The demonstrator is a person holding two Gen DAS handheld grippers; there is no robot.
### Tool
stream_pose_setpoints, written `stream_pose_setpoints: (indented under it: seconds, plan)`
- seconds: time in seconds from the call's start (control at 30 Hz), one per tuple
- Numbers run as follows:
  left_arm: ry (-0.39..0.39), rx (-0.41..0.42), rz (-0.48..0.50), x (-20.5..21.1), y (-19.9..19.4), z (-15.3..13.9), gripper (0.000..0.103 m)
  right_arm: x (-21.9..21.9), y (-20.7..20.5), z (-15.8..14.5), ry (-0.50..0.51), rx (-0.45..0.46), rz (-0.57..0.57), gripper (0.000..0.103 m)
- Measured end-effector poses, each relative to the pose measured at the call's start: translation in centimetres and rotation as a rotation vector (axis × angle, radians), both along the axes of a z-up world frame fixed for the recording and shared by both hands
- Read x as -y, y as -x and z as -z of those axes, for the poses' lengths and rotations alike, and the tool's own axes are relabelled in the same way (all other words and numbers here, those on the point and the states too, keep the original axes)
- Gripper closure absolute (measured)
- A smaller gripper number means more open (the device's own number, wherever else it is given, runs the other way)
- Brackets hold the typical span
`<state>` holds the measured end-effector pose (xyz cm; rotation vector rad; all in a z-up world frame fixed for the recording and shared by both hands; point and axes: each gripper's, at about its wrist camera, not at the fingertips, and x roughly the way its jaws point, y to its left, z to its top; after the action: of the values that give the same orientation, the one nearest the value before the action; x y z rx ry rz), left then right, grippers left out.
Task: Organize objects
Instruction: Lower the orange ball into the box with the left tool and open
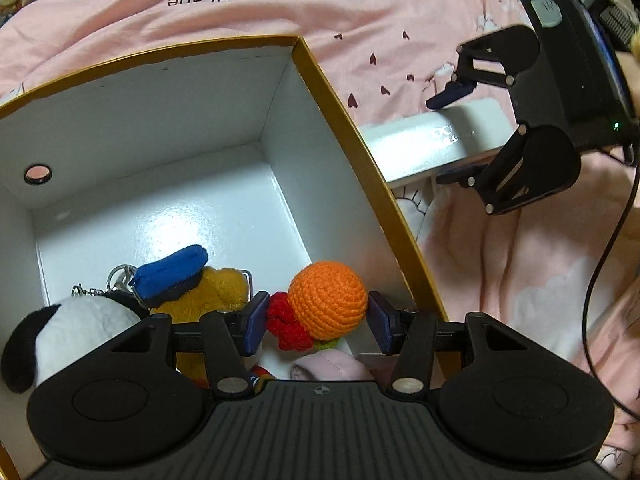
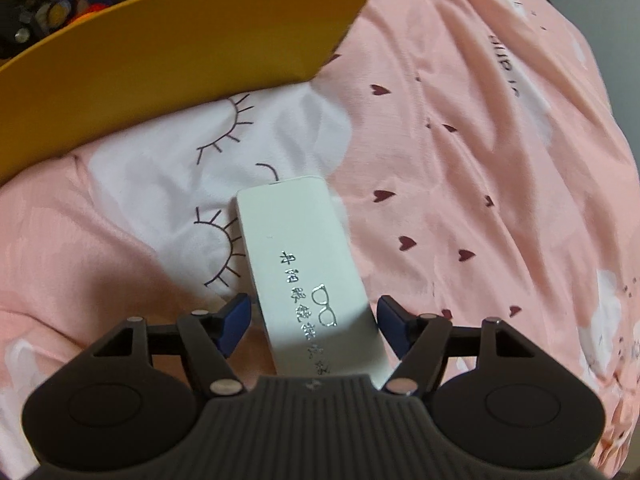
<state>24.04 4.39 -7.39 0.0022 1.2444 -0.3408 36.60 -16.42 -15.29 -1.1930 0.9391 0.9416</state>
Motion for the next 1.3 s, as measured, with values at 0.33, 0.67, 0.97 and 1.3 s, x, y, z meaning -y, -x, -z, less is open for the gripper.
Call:
stream_pose_setpoints:
  seconds: [0.33, 0.67, 0.97, 1.3]
  plan:
    - [0.013, 0.003, 0.002, -0.6, 0.5, -0.3, 0.033, -1.6, -0.5, 0.2, 0.053, -0.052, -0.026, 0.031]
    - [0.048, 0.109, -0.086, -1.1, 1.9, -1.9, 0.024, -2.2, 0.3, 0.2, 0.069, -0.014, -0.005, 0.038]
    - [-0.025, 0.257, -0.134, -1.1, 3.8, -4.0, 0.026, -2.3, 3.2, -1.9, 0.046, 0.075, -0.024, 0.039]
    - [-0.049, 0.377, -0.262, -3.2, 5.5, -6.2, 0.031, -1.7, 6.4, -7.4, -0.046, 0.194, -0.008, 0.041]
